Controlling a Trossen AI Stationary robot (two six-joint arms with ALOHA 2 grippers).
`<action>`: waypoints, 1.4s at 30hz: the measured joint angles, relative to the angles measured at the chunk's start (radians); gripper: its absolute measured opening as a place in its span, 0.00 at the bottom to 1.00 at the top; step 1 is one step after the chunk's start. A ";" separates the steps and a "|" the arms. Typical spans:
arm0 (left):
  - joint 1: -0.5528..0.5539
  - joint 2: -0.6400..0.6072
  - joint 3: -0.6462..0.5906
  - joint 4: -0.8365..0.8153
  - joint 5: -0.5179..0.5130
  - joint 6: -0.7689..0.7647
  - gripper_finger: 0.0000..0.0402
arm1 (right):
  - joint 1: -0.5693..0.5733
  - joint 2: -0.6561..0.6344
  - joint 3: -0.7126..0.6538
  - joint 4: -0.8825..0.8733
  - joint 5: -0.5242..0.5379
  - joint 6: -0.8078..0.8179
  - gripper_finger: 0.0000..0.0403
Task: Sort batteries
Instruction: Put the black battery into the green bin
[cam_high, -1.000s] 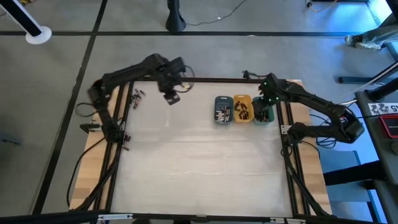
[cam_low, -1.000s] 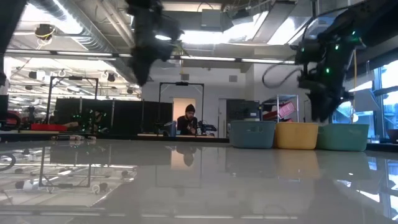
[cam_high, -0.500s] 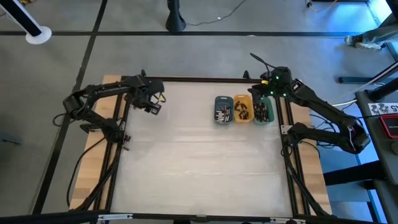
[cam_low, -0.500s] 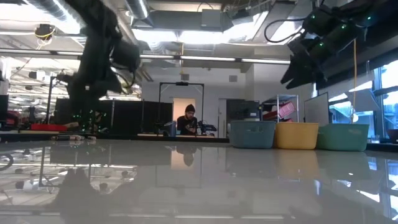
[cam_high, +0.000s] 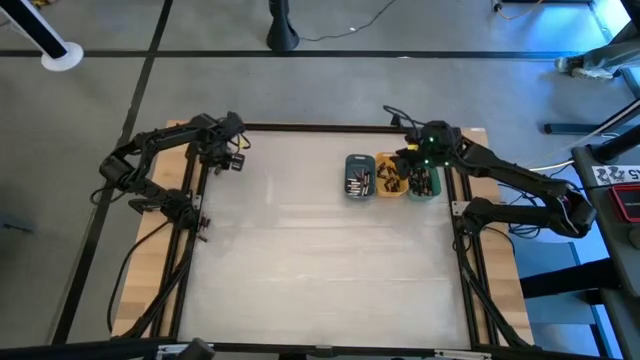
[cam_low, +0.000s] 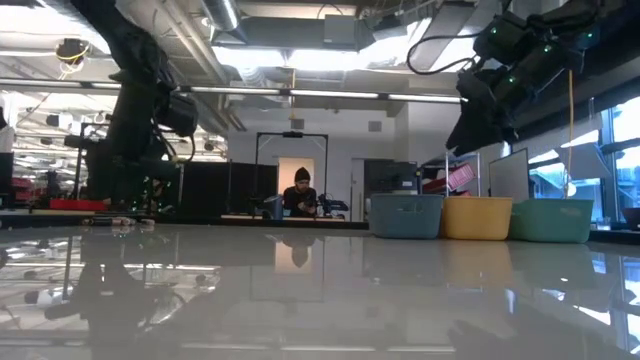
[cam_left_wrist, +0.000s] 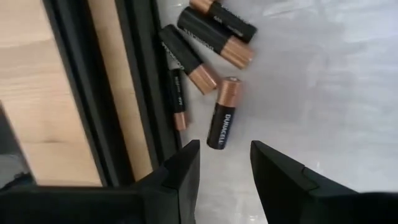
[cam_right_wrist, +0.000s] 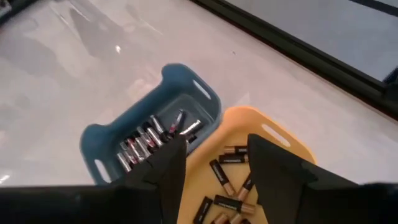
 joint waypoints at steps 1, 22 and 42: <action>0.004 0.000 -0.008 0.012 0.008 0.008 0.33 | 0.006 0.000 -0.003 0.000 0.012 0.000 0.43; 0.109 -0.002 -0.150 0.225 0.110 0.104 0.33 | 0.008 0.000 -0.005 0.018 0.019 0.002 0.43; 0.131 -0.002 -0.174 0.222 0.177 0.173 0.09 | 0.008 0.000 -0.006 0.023 -0.034 0.015 0.43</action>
